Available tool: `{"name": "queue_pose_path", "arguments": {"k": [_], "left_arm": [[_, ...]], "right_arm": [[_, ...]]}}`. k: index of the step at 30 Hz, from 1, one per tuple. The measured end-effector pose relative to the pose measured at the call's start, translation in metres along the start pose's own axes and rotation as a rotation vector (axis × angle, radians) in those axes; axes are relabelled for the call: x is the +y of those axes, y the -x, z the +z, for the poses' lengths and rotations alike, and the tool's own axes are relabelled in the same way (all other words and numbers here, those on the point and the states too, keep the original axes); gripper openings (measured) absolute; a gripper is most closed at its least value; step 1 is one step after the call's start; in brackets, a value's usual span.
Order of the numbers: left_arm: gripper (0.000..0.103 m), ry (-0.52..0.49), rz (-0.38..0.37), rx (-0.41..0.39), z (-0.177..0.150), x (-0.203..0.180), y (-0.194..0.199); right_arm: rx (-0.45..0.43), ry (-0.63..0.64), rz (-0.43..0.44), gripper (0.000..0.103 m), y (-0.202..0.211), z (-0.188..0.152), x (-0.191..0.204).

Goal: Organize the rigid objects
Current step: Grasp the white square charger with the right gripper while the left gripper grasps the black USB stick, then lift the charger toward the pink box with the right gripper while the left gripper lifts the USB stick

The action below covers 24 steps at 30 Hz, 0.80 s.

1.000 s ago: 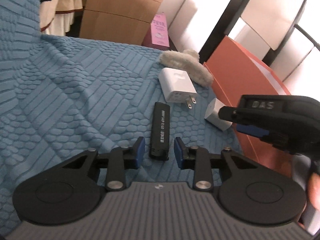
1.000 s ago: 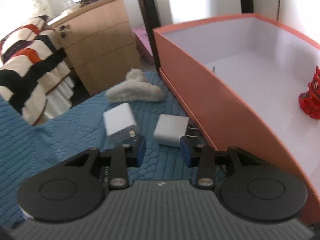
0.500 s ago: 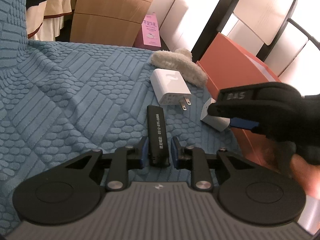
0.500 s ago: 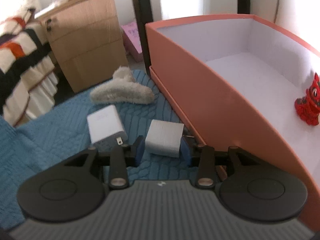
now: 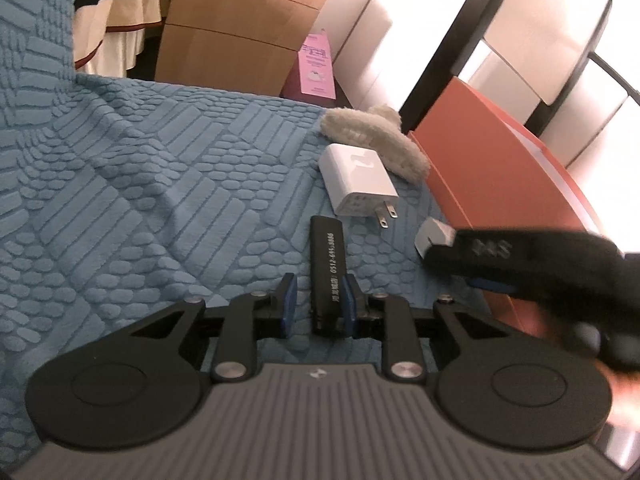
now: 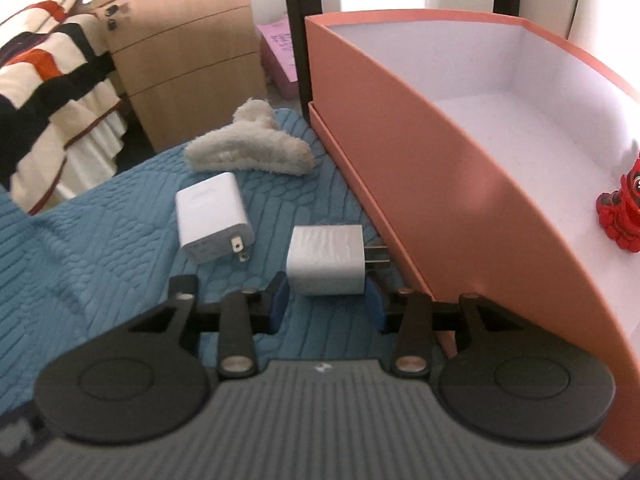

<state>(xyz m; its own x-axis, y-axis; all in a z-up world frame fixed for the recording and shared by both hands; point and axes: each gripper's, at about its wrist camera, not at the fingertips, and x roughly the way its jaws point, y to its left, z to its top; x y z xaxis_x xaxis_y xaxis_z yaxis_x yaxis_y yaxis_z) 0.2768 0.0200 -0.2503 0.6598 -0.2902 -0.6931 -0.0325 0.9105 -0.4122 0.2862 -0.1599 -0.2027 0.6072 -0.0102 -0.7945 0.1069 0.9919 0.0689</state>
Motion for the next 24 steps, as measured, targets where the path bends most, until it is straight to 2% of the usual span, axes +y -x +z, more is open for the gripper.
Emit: {"name": "queue_pose_path", "arguments": {"k": [9, 14, 21, 24], "left_arm": [[0.029, 0.056, -0.001, 0.01, 0.003, 0.001, 0.003], [0.029, -0.009, 0.017, 0.006, 0.003, -0.019, -0.001], [0.029, -0.1, 0.101, -0.011, 0.002, -0.036, -0.011], [0.029, -0.127, 0.127, -0.005, 0.0, -0.041, -0.017]], "right_arm": [[-0.031, 0.112, 0.068, 0.044, 0.027, -0.023, -0.012], [-0.037, 0.178, 0.119, 0.044, 0.038, -0.038, -0.019], [-0.037, 0.274, 0.15, 0.044, 0.042, -0.055, -0.026], [-0.017, 0.267, 0.16, 0.044, 0.039, -0.058, -0.029]]}}
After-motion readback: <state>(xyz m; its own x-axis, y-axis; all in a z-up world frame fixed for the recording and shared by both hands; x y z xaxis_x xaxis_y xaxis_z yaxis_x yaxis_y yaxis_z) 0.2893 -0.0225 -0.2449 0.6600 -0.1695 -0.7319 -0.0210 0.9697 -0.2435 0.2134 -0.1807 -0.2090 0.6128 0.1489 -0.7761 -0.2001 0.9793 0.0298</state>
